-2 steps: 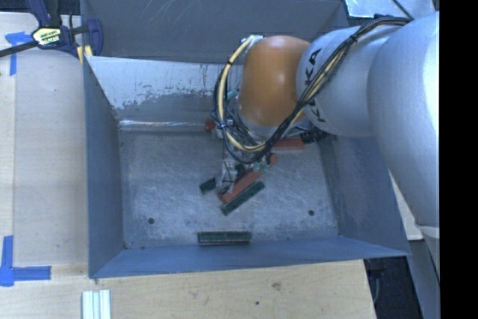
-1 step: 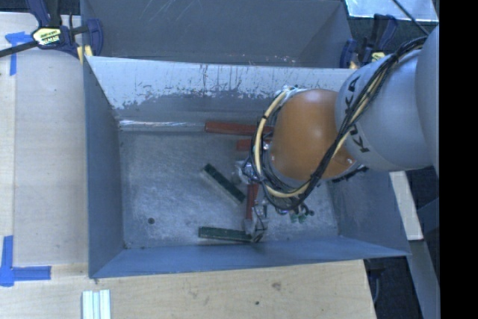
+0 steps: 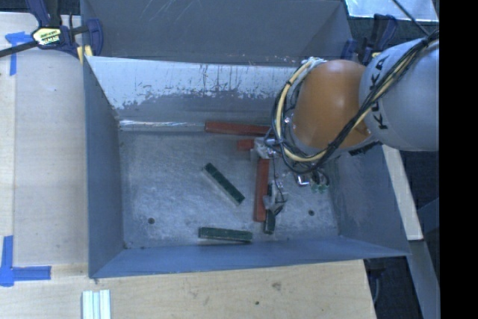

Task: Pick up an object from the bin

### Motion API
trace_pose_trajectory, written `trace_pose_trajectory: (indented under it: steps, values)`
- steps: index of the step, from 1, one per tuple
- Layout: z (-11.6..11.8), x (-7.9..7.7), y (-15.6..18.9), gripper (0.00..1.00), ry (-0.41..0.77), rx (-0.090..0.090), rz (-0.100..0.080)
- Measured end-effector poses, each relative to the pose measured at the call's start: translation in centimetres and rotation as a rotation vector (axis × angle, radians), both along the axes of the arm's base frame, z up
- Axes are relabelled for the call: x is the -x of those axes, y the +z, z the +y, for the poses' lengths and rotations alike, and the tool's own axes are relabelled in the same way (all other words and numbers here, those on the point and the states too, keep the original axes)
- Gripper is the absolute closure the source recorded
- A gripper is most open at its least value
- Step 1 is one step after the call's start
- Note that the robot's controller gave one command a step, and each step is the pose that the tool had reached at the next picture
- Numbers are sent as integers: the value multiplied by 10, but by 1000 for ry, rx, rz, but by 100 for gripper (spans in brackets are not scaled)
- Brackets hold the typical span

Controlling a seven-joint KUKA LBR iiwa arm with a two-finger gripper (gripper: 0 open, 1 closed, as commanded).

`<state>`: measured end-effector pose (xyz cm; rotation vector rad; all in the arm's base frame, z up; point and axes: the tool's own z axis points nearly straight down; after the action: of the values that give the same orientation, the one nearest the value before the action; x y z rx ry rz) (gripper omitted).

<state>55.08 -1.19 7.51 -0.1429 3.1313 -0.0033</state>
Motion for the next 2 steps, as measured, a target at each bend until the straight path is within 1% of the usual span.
trace_pose_trajectory:
  steps: [1,2]
  values:
    - [-45,-29,-2,0,590,2,2]
    - [-4,13,-5,0,918,1,6]
